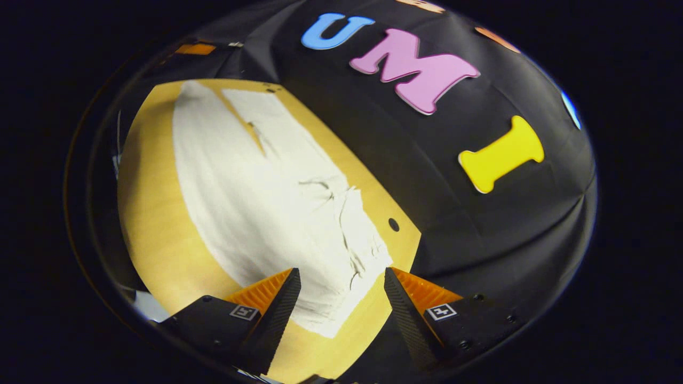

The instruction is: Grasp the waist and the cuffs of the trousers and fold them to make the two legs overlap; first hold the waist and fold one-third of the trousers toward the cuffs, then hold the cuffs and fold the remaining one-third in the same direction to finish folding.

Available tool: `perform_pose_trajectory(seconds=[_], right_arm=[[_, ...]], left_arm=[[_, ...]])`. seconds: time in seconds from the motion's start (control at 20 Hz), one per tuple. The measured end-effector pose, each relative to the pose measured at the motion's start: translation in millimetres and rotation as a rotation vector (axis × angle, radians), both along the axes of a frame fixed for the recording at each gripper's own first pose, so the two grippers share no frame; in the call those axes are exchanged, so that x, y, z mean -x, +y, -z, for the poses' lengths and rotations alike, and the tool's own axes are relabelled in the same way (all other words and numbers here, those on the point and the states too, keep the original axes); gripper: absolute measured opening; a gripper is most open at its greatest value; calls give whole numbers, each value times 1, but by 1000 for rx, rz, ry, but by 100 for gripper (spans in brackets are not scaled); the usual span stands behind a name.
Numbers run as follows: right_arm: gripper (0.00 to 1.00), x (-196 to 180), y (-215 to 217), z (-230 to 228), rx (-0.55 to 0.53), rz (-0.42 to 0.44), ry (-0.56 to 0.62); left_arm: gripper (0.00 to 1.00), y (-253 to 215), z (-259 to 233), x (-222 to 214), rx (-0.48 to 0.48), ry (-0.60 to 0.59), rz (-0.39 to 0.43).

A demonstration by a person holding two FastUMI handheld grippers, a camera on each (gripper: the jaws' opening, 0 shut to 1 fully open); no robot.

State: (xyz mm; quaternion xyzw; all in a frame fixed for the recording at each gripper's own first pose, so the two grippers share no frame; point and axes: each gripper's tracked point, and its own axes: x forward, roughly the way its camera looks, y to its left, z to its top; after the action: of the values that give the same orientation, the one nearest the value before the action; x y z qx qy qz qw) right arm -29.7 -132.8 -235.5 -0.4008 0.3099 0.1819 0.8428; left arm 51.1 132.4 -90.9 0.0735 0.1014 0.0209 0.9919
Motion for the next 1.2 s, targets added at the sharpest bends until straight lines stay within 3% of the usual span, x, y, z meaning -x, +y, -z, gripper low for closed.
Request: perform_pose_trajectory(seconds=[0.4, 0.65, 0.75, 0.85, 1.15, 1.2], right_arm=[[98, 39, -43, 70, 197, -156, 198], [98, 47, -67, 100, 282, -162, 254], [92, 39, -65, 100, 295, -185, 225], [95, 32, -62, 102, 318, -222, 200], [93, 9, -58, 107, 417, -287, 100], [99, 4, -59, 108, 421, -280, 90]], left_arm=[[98, 15, 27, 9, -14, 78, -57], [98, 20, 35, 11, -44, 101, -71], [97, 23, 36, 12, -43, 108, -80], [97, 29, 35, 14, -34, 112, -97], [97, 43, 43, 16, -2, 131, -152], [97, 46, 47, 17, -2, 138, -163]])
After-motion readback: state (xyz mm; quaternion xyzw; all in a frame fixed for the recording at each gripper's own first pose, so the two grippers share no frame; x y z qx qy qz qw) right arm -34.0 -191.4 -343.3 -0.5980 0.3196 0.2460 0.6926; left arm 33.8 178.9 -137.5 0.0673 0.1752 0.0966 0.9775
